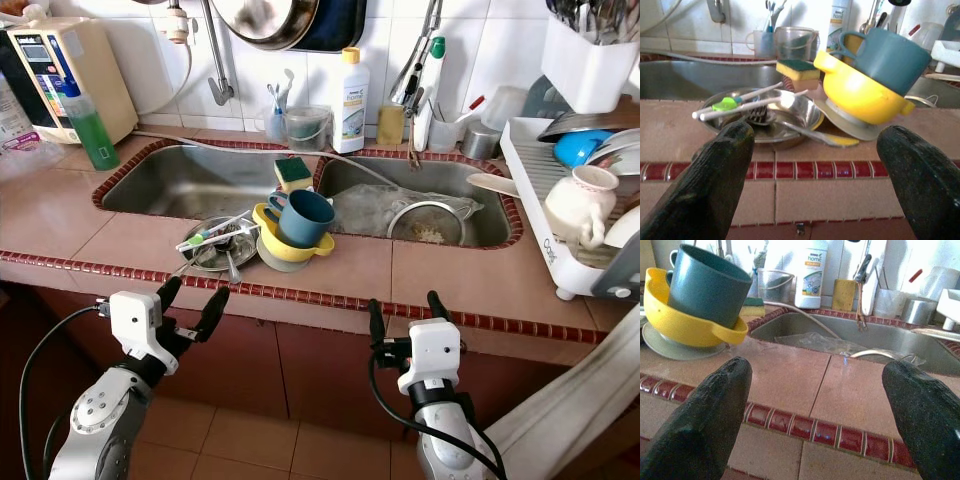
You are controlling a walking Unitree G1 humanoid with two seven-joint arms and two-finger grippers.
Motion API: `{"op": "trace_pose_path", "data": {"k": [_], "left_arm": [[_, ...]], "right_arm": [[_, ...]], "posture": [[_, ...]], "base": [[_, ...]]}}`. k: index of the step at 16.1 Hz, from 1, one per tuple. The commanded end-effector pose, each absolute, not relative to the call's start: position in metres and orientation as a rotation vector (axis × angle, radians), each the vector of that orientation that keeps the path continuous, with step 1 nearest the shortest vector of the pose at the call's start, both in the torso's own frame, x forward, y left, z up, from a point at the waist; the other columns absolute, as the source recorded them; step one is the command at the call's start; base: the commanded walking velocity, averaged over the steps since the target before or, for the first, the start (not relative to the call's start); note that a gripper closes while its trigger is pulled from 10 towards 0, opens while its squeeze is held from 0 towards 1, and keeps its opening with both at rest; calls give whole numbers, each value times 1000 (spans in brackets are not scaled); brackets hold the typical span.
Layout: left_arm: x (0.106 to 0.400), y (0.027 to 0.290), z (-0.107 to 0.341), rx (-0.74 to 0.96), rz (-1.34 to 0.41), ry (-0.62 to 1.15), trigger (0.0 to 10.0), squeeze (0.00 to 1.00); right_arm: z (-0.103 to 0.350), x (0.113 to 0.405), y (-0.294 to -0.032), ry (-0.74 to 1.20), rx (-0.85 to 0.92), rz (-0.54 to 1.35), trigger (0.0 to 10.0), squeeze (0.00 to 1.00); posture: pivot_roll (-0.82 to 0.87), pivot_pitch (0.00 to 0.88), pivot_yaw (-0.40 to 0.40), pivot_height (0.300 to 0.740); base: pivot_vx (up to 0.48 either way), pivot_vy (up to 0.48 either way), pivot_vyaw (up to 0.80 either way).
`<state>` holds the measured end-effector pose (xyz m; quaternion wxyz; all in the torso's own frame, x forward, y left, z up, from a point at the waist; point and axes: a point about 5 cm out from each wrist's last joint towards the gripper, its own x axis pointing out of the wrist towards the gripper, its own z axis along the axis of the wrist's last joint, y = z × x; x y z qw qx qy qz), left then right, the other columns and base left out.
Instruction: Kitchen organization
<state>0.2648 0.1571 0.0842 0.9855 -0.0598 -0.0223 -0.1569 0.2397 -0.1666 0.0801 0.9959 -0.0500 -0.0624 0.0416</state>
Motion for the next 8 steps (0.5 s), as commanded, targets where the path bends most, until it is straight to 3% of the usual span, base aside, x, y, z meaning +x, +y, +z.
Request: {"op": "trace_pose_path", "data": {"k": [1,8], "left_arm": [[266,159,86,-117,-303,-48,10000,0],[267,160,87,-116,-303,-52,10000,0]], "right_arm": [[82,242,-166,-129,-94,85,10000,0],[82,243,-164,-132,-93,87,10000,0]], "posture": [[-189,0,48,740],[-186,0,53,740]], "base": [[247,0,0],[287,0,0]]}}
